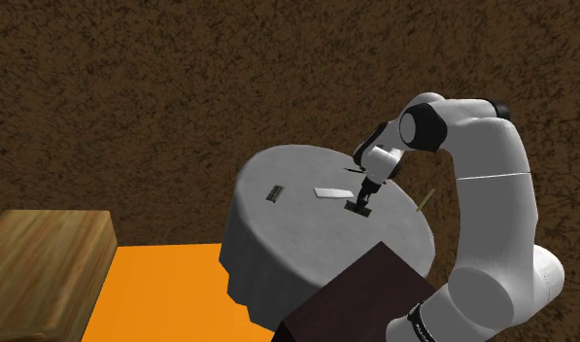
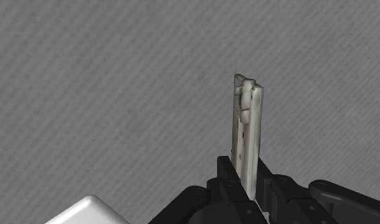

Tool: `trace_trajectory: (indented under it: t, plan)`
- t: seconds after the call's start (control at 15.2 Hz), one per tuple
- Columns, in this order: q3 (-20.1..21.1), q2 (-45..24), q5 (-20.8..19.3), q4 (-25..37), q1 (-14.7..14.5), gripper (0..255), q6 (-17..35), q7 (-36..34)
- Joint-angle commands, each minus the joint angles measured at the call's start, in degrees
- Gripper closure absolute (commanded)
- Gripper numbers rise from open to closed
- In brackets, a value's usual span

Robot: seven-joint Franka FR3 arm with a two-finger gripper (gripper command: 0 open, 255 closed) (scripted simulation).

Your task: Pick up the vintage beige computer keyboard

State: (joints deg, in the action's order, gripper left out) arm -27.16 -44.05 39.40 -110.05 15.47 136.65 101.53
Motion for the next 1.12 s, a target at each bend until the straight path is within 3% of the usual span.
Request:
trace_trajectory:
  t: [0.0, 1.06]
  plan:
    - [-0.3, 0.6, -0.4, -0.2, -0.3, 255, -0.4, -0.2]
    - [-5.4, 9.6, -6.1, -2.9, -4.0, 255, -6.0, -4.1]
